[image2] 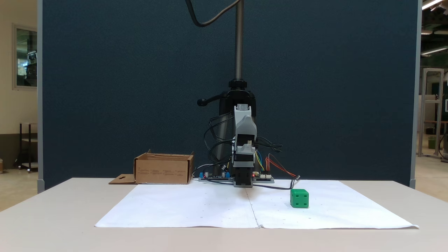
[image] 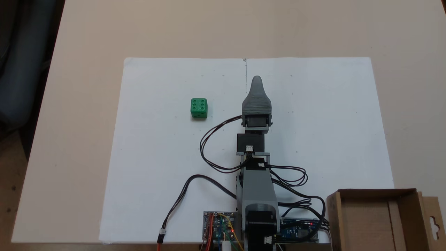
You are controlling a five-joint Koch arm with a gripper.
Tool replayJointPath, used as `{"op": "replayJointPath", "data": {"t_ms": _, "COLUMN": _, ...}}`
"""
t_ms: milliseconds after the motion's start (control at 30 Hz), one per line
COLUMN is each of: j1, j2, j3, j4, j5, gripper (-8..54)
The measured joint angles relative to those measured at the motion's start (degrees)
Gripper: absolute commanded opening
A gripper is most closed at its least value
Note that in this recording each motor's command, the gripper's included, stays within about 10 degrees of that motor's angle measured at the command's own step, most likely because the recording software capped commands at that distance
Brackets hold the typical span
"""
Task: Grasp a green dice and put it in the bin.
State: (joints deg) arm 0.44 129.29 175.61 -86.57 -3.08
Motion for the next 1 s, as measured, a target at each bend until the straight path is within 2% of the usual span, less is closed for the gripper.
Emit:
{"op": "replayJointPath", "data": {"t_ms": 167, "j1": -1.1, "j2": 0.0, "j3": 0.0, "j4": -6.2, "j5": -0.2, "gripper": 44.0}}
{"op": "replayJointPath", "data": {"t_ms": 1000, "j1": -1.1, "j2": 0.0, "j3": 0.0, "j4": -6.3, "j5": -0.2, "gripper": 43.9}}
